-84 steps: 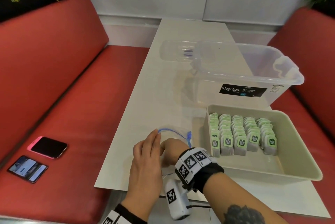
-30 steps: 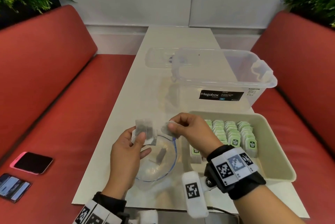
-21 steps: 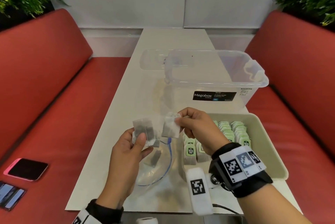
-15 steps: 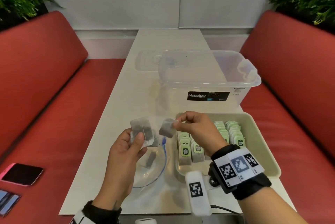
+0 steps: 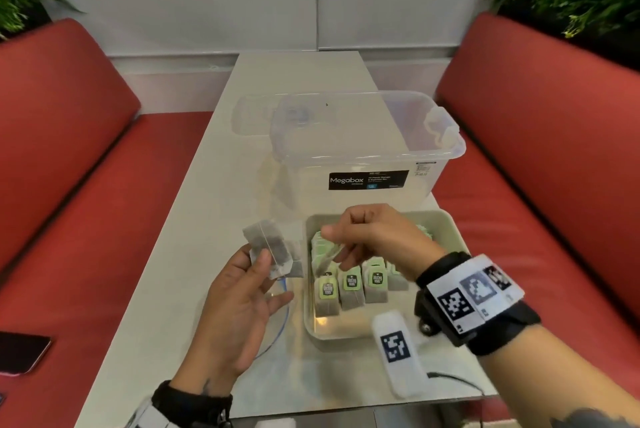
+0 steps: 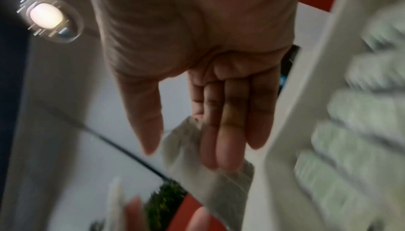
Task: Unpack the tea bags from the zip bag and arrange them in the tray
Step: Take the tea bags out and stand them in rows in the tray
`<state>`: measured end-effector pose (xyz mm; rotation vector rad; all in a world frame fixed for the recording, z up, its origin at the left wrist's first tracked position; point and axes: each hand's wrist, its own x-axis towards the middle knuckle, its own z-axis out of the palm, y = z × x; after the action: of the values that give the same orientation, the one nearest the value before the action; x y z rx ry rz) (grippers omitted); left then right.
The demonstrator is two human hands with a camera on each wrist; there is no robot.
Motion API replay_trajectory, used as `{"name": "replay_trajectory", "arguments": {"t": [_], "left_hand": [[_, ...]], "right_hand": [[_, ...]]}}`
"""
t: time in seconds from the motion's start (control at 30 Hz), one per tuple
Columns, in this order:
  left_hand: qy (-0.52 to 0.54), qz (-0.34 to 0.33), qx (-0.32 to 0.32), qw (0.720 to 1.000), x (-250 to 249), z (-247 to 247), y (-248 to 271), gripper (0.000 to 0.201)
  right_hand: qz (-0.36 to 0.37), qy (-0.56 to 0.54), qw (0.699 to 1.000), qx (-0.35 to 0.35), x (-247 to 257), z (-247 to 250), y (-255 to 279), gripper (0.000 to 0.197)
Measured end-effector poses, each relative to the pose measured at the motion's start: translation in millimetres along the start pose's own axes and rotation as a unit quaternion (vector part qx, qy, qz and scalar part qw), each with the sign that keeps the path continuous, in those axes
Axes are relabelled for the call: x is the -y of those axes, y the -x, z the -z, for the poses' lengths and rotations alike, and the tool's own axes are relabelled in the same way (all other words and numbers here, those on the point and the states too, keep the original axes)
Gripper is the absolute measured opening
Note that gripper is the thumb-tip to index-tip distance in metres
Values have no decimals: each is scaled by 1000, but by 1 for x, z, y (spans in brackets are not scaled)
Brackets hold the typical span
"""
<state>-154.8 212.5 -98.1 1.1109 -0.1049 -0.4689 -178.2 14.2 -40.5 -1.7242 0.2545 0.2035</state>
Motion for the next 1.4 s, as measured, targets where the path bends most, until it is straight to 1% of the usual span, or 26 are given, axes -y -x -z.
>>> {"name": "replay_trajectory", "arguments": {"t": [0.03, 0.07, 0.13, 0.17, 0.27, 0.33, 0.37, 0.4, 0.47, 0.53, 0.67, 0.7, 0.77, 0.87, 0.97, 1.07, 1.13, 1.23, 1.27, 1.33, 1.4], "left_hand": [[-6, 0, 2, 1000, 2, -1, -1, 68], [-9, 0, 4, 1000, 4, -2, -1, 68], [-11, 5, 11, 1000, 12, -8, 0, 66], [-10, 10, 15, 1000, 17, -11, 1, 65], [-8, 30, 24, 999, 35, -24, 4, 52], [-9, 41, 18, 999, 42, -30, 4, 35], [-10, 44, 12, 999, 44, -32, 5, 31], [-12, 44, 10, 999, 45, -32, 4, 32], [-16, 43, 18, 999, 45, -33, 4, 43], [-19, 46, 23, 998, 44, -33, 4, 48], [-12, 54, 8, 998, 46, -32, 3, 41], [-12, 55, 9, 998, 47, -32, 3, 46], [-17, 51, 11, 998, 46, -32, 3, 61], [-13, 49, 14, 999, 47, -32, 3, 65], [-12, 52, 9, 999, 47, -32, 3, 59], [-13, 54, 3, 998, 47, -32, 3, 62], [-11, 58, -2, 998, 47, -32, 3, 52], [-14, 61, -9, 998, 47, -33, 2, 32], [-18, 61, -10, 998, 46, -34, 2, 30], [-26, 62, -3, 998, 45, -35, 2, 35], [-28, 66, -1, 997, 44, -36, 2, 33]], "right_hand": [[2, 88, 996, -2, 2, 9, -1, 18], [4, 188, 982, 2, 4, 18, -1, 16], [7, 366, 930, 26, 5, 37, -3, 15], [4, 425, 904, 38, 4, 46, -4, 19], [-28, 545, 834, 81, -4, 63, -10, 28], [-45, 612, 781, 115, -12, 68, -16, 27], [-50, 636, 759, 131, -16, 69, -20, 27], [-53, 654, 741, 145, -20, 71, -24, 26], [-55, 676, 716, 169, -28, 72, -32, 23], [-57, 681, 708, 178, -33, 72, -37, 20], [-58, 668, 715, 198, -41, 70, -47, 24], [-56, 667, 714, 205, -41, 69, -48, 24], [-51, 666, 713, 214, -43, 67, -52, 24], [-52, 664, 714, 215, -47, 65, -56, 21], [-48, 671, 707, 218, -51, 64, -61, 17], [-38, 681, 697, 223, -54, 65, -66, 23], [-35, 691, 687, 221, -54, 65, -68, 23], [-32, 691, 689, 216, -52, 65, -69, 17], [-29, 692, 688, 218, -52, 66, -70, 17], [-27, 692, 687, 219, -52, 66, -72, 19], [-27, 693, 687, 216, -53, 66, -73, 23]]}}
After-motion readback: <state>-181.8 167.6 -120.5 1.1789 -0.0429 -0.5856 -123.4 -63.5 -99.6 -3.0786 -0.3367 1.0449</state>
